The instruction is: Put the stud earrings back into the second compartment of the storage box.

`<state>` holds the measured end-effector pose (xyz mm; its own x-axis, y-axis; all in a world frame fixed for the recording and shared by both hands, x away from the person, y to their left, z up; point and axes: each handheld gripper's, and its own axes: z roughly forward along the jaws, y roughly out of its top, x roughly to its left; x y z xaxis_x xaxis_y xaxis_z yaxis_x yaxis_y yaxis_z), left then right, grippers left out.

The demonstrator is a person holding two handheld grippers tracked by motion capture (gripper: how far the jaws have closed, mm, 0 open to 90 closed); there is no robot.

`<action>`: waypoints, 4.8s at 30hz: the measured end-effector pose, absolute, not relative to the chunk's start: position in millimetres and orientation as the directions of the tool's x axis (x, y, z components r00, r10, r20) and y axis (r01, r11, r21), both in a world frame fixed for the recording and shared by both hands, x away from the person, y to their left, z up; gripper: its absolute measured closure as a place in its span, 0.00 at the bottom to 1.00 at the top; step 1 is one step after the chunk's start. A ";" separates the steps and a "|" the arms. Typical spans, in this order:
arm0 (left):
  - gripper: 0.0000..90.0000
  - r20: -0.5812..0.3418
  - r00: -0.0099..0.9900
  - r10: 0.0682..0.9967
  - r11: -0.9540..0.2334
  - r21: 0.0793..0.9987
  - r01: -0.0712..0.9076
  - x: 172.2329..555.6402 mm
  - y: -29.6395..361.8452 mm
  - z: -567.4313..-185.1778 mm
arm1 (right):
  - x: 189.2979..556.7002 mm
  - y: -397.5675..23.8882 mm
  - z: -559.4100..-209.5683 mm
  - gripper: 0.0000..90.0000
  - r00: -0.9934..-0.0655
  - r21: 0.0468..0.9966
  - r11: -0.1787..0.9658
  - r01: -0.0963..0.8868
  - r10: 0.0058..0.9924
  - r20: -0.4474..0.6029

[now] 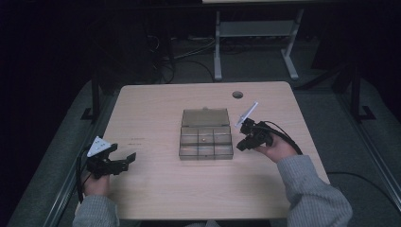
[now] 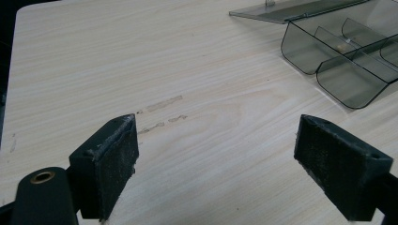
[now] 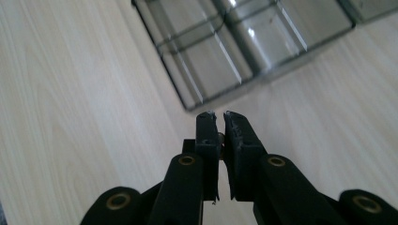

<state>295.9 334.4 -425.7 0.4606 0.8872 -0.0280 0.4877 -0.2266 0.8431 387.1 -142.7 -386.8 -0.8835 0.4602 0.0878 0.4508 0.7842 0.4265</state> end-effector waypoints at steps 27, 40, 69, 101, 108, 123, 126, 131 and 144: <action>0.15 -0.030 0.465 0.885 -0.229 0.840 0.491 296.8 334.6 -425.4 | 460.5 -41.7 -394.4 0.93 -0.900 0.380 0.817 0.434 0.416 0.134; 0.15 -0.031 0.465 0.885 -0.229 0.841 0.491 297.1 334.5 -425.6 | 476.9 -26.3 -420.2 0.93 -0.887 0.317 0.829 0.461 0.440 0.140; 0.15 -0.032 0.469 0.883 -0.230 0.841 0.490 297.7 334.3 -426.0 | 482.6 -29.1 -425.0 0.90 -0.879 0.329 0.815 0.477 0.450 0.160; 0.15 -0.028 0.467 0.884 -0.234 0.838 0.493 297.6 332.1 -427.0 | 446.7 -85.9 -390.9 0.66 -0.879 0.428 0.769 0.474 0.439 0.185; 0.15 -0.024 0.468 0.883 -0.240 0.835 0.496 297.7 332.3 -427.2 | 443.5 -96.0 -391.2 0.64 -0.869 0.427 0.759 0.492 0.456 0.191; 0.15 -0.020 0.472 0.881 -0.246 0.834 0.494 297.9 330.9 -428.3 | 429.4 -119.5 -390.4 0.60 -0.859 0.451 0.736 0.505 0.478 0.181; 0.15 -0.019 0.471 0.882 -0.247 0.832 0.496 298.0 331.1 -428.4 | 427.0 -126.3 -392.7 0.59 -0.854 0.454 0.729 0.513 0.485 0.187; 0.15 -0.015 0.474 0.881 -0.253 0.830 0.497 297.8 330.3 -428.7 | 423.5 -136.5 -395.7 0.58 -0.846 0.449 0.723 0.526 0.498 0.189; 0.15 -0.004 0.472 0.881 -0.261 0.829 0.494 297.8 328.5 -430.0 | 412.8 -158.9 -397.2 0.57 -0.827 0.464 0.692 0.553 0.526 0.200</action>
